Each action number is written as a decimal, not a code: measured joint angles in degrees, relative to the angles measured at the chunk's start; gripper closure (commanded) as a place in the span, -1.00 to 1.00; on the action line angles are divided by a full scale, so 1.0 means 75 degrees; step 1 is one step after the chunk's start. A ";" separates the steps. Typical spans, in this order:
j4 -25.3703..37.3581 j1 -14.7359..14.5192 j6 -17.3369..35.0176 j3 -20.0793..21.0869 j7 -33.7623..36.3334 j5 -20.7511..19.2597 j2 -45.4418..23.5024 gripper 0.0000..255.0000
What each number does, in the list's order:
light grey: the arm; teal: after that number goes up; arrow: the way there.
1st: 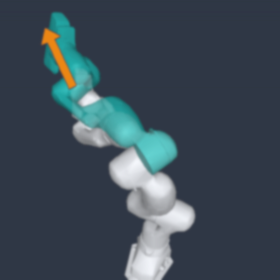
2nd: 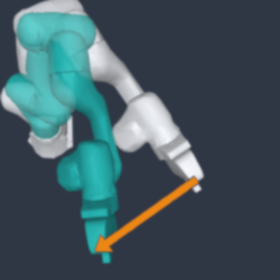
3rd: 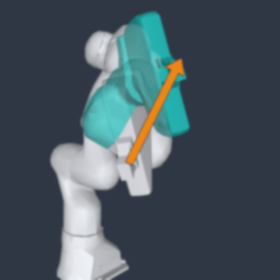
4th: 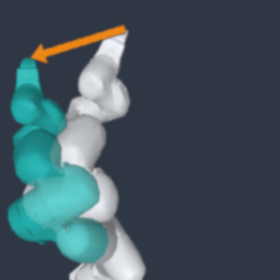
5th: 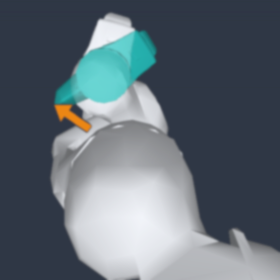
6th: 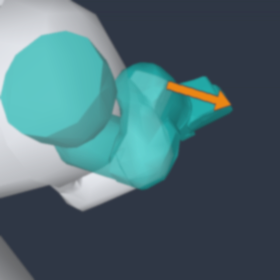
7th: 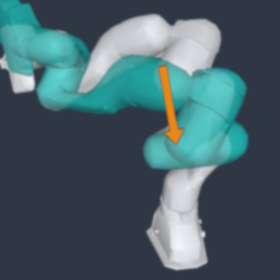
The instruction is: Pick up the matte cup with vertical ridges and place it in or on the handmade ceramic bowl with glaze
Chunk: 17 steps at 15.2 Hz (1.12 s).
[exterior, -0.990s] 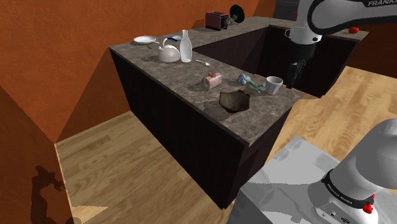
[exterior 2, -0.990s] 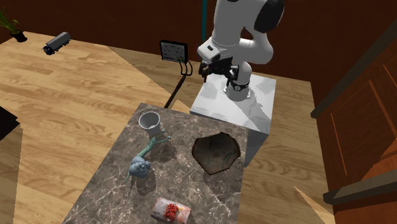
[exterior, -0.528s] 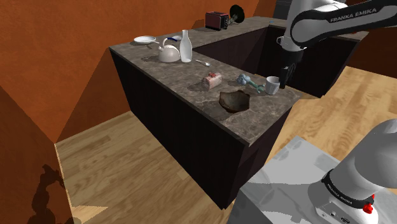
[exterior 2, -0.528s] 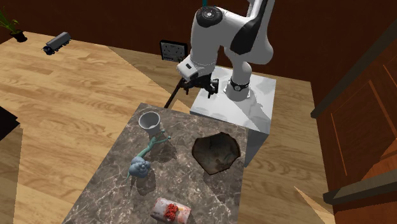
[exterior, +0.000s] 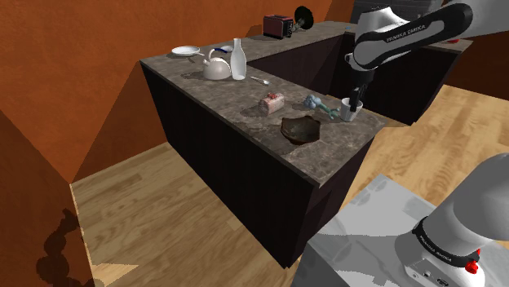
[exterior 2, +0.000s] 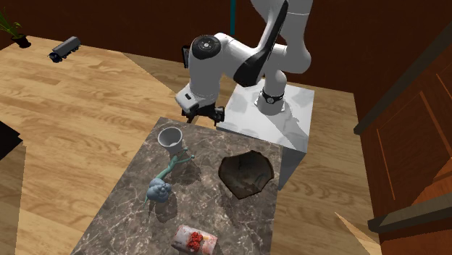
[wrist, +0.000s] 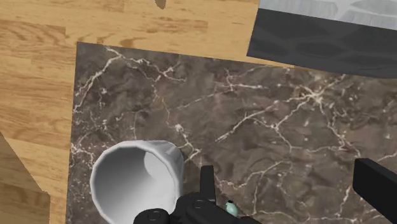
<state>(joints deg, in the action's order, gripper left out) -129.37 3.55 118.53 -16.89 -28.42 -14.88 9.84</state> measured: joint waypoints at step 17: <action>0.1270 0.0412 0.1715 -0.0417 -0.1167 0.0470 -0.2703 -1.00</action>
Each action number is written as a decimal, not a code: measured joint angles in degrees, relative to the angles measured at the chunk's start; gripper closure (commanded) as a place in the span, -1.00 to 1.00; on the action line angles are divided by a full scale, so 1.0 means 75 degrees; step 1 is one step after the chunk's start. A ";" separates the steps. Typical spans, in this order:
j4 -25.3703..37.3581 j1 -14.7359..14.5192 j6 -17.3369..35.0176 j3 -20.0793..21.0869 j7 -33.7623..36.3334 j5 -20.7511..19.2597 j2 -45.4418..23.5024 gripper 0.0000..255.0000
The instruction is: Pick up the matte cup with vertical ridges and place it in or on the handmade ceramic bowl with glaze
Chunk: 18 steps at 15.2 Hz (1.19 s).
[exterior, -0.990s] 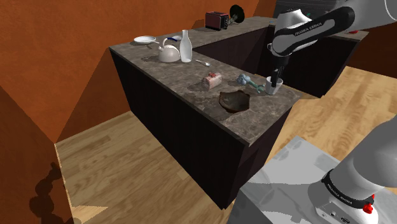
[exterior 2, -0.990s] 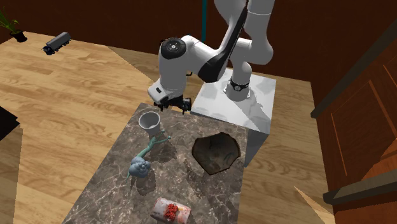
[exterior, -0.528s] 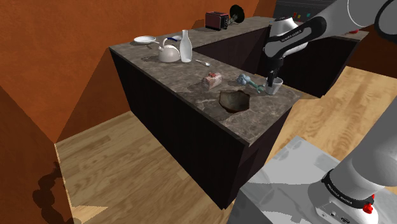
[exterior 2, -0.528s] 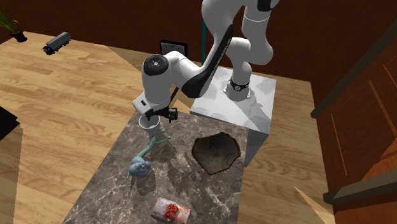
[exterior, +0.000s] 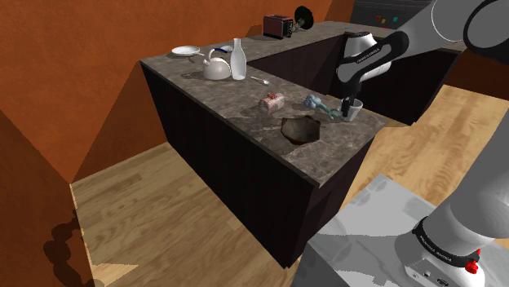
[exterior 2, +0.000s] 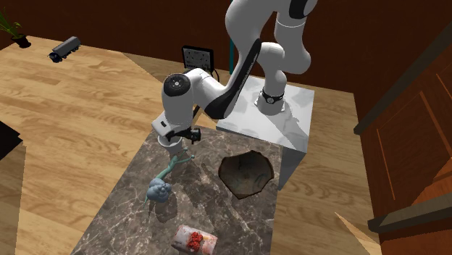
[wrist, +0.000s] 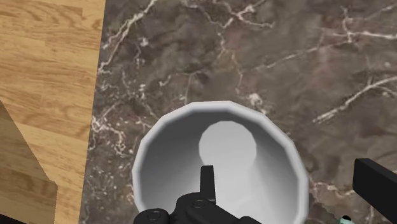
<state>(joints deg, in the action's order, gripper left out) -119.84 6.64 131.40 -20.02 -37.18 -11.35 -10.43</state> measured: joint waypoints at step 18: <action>0.0030 -0.0006 -0.0096 -0.0003 -0.0009 -0.0014 0.0074 1.00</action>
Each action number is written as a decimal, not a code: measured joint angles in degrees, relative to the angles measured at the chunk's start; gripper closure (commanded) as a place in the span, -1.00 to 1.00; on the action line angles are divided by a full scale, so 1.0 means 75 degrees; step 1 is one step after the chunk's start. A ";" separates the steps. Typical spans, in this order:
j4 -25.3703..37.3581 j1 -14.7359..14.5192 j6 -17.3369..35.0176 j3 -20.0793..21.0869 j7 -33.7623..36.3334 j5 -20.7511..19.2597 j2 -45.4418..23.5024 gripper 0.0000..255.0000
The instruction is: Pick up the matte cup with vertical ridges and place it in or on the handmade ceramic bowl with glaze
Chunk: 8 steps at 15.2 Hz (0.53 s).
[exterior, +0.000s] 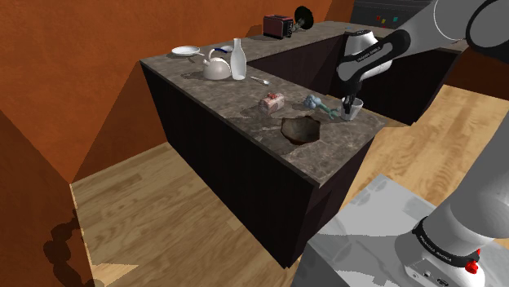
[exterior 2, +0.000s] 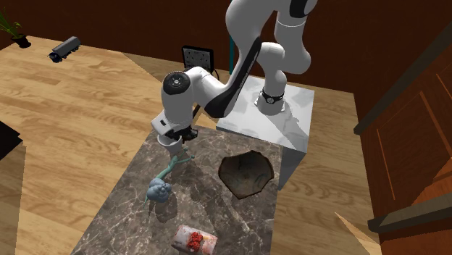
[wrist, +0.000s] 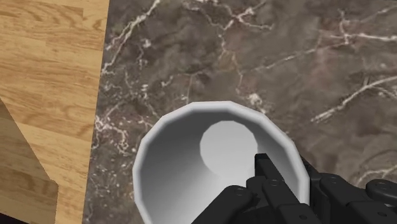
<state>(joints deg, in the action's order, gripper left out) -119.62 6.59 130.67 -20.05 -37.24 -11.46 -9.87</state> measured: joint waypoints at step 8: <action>0.0345 -0.0035 -0.0722 -0.0010 -0.0078 -0.0056 0.0396 1.00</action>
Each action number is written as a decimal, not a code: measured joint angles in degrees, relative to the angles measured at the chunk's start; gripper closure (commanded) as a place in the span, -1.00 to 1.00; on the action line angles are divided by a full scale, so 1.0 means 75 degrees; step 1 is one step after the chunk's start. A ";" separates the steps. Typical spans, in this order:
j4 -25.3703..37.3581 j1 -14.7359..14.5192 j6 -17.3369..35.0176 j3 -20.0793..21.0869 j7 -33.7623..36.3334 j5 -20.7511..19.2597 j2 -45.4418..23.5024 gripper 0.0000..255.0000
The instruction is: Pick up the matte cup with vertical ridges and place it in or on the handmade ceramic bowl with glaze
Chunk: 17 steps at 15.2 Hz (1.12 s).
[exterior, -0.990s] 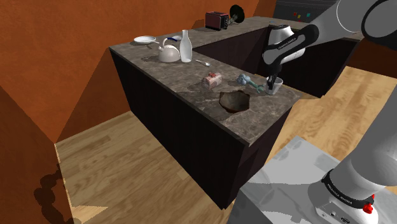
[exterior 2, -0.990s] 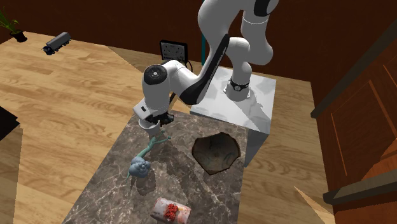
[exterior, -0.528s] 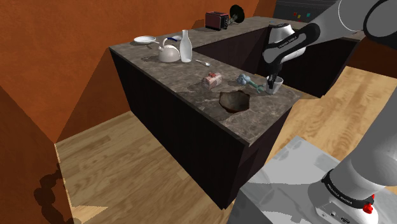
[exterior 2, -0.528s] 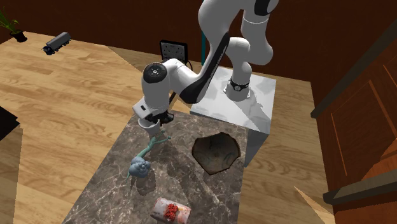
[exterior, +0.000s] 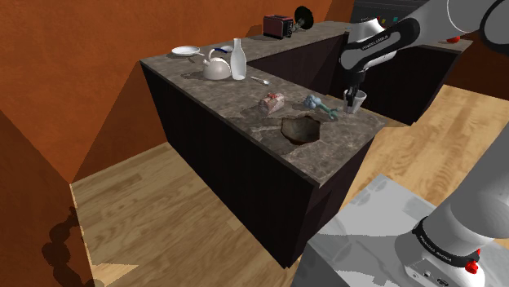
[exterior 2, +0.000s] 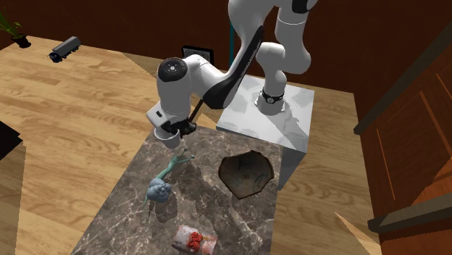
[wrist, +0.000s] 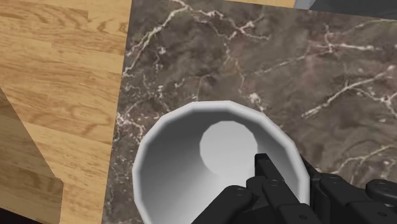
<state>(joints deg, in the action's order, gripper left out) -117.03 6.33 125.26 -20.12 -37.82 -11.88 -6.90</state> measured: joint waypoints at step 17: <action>0.1110 -0.0076 -0.1668 0.0033 -0.0200 -0.0042 0.0592 1.00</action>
<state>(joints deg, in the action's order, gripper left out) -108.71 5.76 112.75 -19.87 -39.33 -12.20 -2.46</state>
